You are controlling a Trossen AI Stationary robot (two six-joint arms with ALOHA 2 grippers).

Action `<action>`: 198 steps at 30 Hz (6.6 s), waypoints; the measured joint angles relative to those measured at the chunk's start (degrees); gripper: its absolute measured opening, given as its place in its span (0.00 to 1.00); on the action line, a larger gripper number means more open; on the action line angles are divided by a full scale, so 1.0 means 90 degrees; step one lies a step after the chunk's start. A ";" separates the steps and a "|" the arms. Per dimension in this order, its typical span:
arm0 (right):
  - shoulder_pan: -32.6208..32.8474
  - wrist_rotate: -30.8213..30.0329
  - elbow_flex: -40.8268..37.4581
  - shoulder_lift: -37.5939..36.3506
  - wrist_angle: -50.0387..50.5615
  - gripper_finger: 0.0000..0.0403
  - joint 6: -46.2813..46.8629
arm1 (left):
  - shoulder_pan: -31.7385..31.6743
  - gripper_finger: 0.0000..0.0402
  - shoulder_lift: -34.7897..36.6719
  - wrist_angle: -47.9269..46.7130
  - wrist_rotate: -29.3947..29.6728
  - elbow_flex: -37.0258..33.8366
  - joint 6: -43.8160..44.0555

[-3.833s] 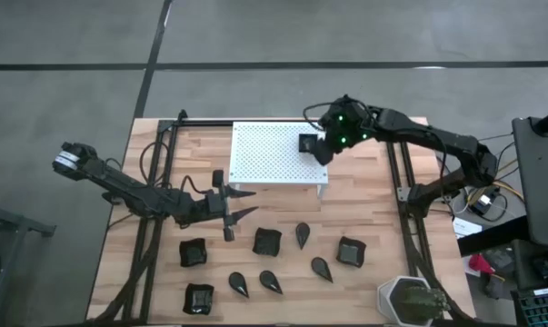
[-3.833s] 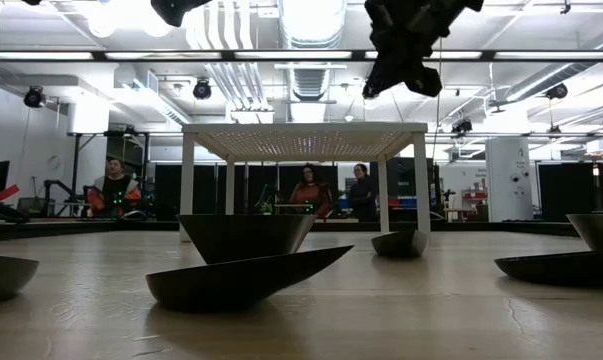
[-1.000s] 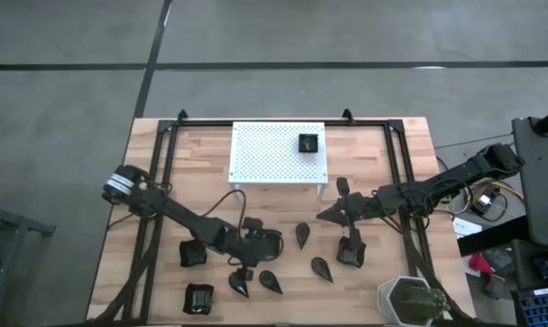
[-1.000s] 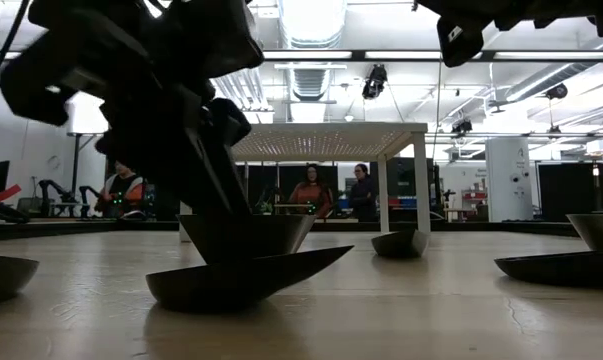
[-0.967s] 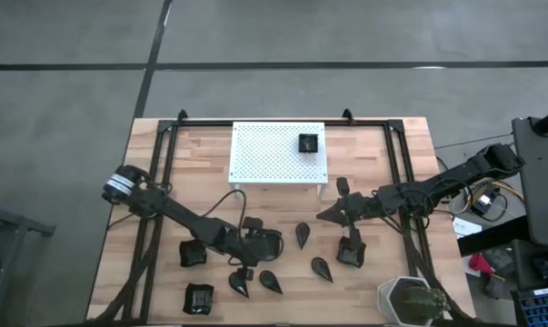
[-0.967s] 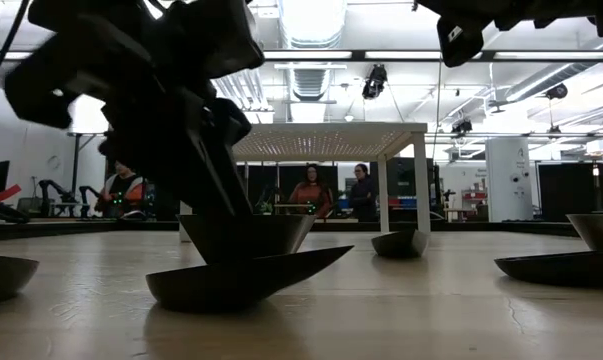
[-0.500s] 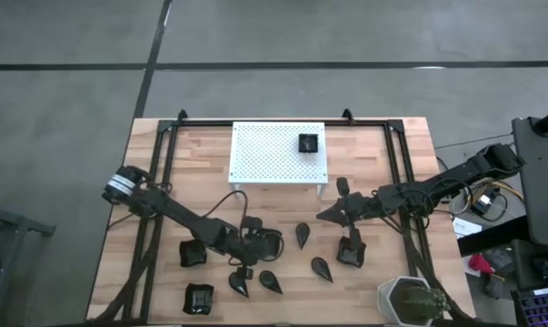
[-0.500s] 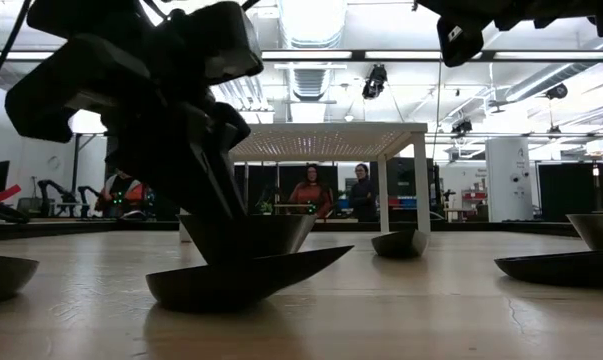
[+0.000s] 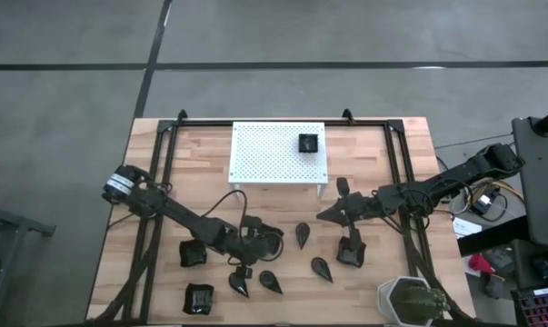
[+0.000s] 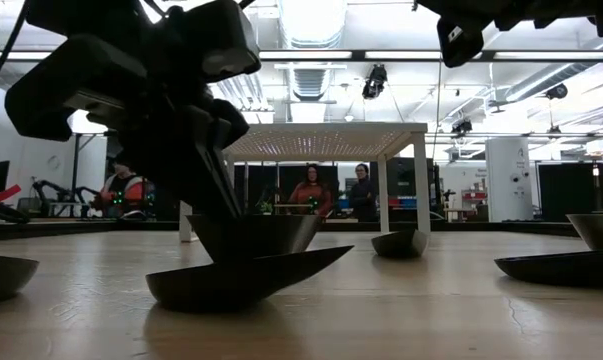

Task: Pick & Place Mini shaped plates
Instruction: Put the distorted square plate on the shelf, then stack the distorted square plate on top of the distorted square plate on the shelf

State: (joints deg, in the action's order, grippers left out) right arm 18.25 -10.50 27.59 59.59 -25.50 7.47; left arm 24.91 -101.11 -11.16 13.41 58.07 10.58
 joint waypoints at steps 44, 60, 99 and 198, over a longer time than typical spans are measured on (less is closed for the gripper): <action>-0.0001 0.0000 -0.0005 0.0005 0.0153 0.02 -0.0022 | -0.0009 0.00 0.1682 -0.1707 0.2024 0.1368 -0.1108; 0.0000 -0.0002 -0.0105 0.0010 0.0187 0.02 -0.0013 | -0.1604 0.00 0.1706 -0.2869 0.2091 0.2535 -0.2484; 0.0001 -0.0012 -0.0199 0.0012 0.0134 0.02 0.0008 | -0.3864 0.00 0.0470 -0.2520 0.0965 0.3205 -0.3334; 0.0001 -0.0002 -0.0359 0.0010 0.0136 0.02 0.0220 | 0.0496 0.31 0.1485 -0.5003 0.0514 0.0807 0.2957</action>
State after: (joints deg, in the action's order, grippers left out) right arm 18.26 -10.52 24.36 59.68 -24.27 9.45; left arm 29.37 -87.74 -56.18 18.03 65.34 37.20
